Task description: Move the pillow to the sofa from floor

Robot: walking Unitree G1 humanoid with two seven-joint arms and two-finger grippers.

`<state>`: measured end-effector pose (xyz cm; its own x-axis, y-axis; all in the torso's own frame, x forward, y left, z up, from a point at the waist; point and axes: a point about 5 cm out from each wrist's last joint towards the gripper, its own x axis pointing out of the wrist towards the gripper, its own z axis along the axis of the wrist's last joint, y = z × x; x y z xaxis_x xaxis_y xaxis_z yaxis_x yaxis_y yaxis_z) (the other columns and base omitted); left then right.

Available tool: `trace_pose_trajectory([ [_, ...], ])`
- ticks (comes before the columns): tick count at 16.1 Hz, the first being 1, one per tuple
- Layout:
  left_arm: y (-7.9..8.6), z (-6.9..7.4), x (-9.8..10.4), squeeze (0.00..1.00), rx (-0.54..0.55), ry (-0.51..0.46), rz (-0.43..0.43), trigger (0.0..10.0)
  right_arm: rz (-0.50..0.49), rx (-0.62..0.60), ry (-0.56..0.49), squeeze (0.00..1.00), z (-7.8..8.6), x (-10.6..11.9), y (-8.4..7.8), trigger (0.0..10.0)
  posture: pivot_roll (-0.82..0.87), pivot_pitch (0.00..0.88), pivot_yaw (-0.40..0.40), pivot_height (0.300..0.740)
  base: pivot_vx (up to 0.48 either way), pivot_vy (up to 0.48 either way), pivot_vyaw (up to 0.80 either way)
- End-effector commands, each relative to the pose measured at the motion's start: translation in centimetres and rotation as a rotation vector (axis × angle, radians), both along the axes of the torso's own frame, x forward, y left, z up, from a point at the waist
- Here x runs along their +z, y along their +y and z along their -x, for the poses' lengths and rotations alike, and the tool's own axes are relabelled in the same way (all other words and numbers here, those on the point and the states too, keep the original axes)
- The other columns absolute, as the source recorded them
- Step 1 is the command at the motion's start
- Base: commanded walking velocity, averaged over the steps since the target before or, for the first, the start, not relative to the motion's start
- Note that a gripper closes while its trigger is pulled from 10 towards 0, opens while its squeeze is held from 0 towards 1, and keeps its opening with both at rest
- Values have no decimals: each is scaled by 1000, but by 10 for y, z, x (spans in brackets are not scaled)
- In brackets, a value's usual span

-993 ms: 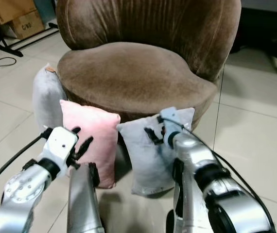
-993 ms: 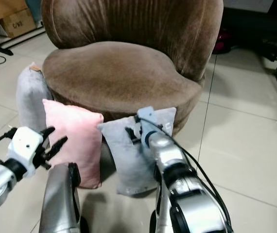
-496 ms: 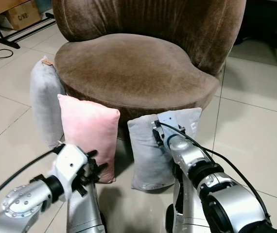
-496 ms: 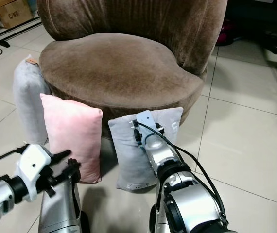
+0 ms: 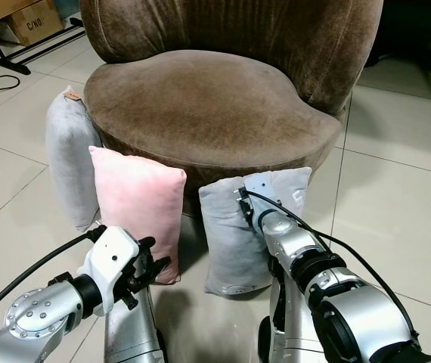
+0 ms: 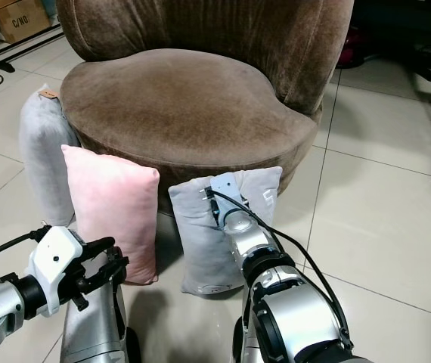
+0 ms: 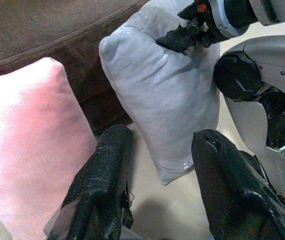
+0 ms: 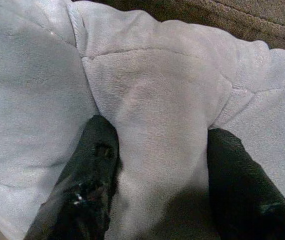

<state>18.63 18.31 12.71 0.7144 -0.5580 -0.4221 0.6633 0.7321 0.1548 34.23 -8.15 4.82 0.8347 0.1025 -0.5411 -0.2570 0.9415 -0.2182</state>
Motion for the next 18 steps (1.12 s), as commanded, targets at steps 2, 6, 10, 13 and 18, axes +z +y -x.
trace_pose_trajectory([
  [2,-1,1,3,0,-10,-6,-10,10000,-2,-7,61,0,6,-10,-2,0,4,106,33,395,0,0,0],
  [6,-2,1,2,0,-7,-3,-9,10000,-4,-5,59,0,6,-10,-2,0,0,111,35,395,0,0,0],
  [10,-2,0,2,0,-10,-2,-11,10000,-4,-10,56,0,6,-10,-5,0,0,110,36,395,0,0,0],
  [13,-2,-2,0,0,-8,-3,-13,10000,-15,-13,47,0,5,-9,-5,0,-8,98,39,395,0,0,0],
  [18,-2,-18,-1,0,53,-56,6,10000,-179,-68,3,0,3,-4,-6,0,-11,16,33,395,0,0,0],
])
